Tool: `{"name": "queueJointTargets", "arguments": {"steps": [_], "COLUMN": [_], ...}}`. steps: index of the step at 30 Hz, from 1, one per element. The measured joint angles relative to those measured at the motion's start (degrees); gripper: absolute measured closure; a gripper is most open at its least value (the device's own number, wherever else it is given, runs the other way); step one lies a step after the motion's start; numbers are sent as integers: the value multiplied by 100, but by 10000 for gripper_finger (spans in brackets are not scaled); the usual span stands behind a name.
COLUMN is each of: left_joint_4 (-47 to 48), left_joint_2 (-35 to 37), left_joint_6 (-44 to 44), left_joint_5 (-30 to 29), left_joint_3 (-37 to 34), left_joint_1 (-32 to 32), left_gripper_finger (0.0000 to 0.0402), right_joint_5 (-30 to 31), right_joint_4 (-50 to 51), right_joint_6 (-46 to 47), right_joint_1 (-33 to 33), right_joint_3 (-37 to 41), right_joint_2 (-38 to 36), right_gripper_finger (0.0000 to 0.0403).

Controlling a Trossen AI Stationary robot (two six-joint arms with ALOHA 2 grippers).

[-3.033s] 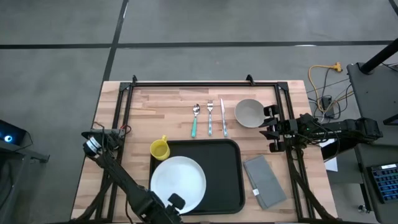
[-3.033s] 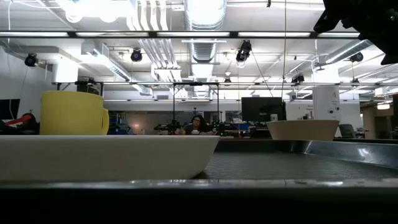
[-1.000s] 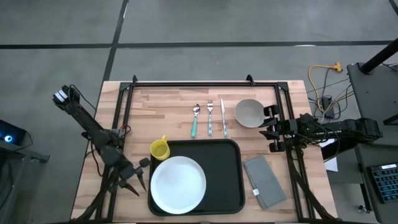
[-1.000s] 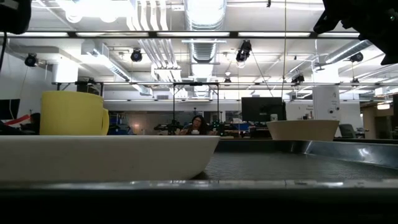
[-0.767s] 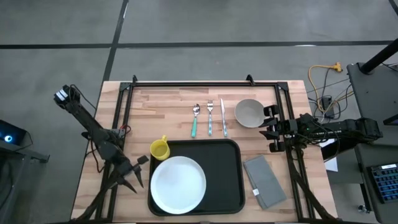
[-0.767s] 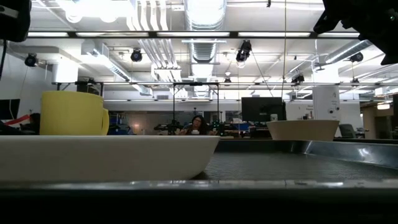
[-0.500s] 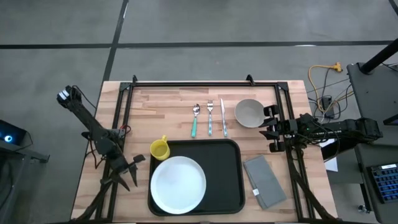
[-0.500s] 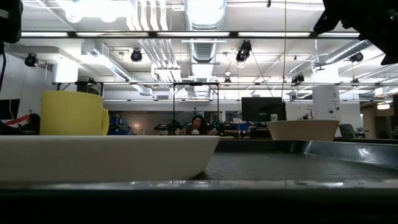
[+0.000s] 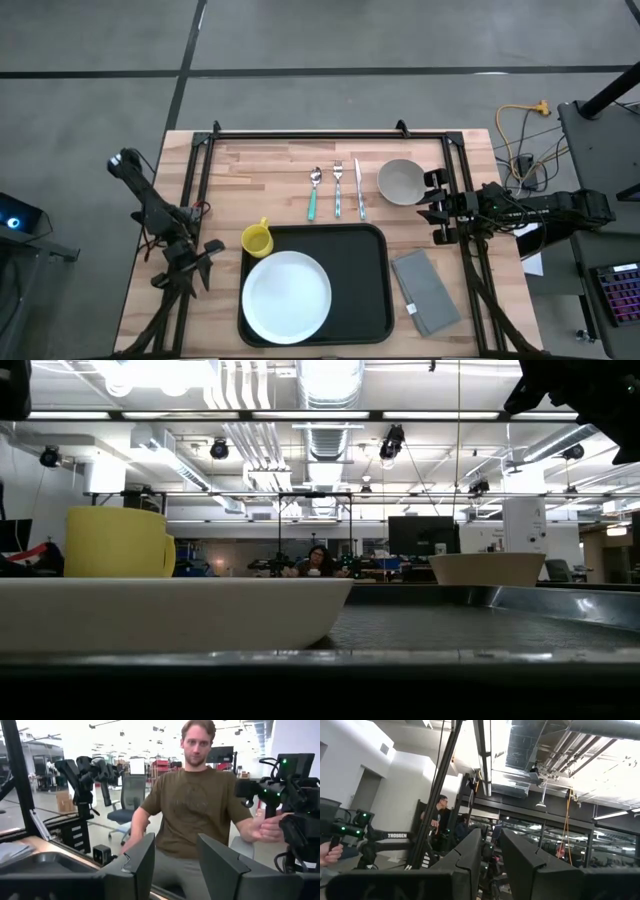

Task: Set up tray
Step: Put the gray bowl on the white plate

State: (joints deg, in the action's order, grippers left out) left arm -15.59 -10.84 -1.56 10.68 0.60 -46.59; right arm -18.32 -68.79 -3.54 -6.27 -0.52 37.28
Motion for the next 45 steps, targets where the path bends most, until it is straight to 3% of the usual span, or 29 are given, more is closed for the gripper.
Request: {"name": "queueJointTargets", "arguments": {"steps": [8,45], "left_joint_4": [1306,1357], "left_joint_2": [782,345], "left_joint_6": [90,-4], "left_joint_5": [-8,-52], "left_joint_3": [0,9], "left_joint_1": [0,0], "left_gripper_finger": [269,269], "right_joint_5": [1,1], "right_joint_4": [0,7], "right_joint_6": [-1,5], "right_joint_1": [-1,1], "right_joint_3": [0,1], "right_joint_2": [0,0], "right_gripper_finger": [335,335]}}
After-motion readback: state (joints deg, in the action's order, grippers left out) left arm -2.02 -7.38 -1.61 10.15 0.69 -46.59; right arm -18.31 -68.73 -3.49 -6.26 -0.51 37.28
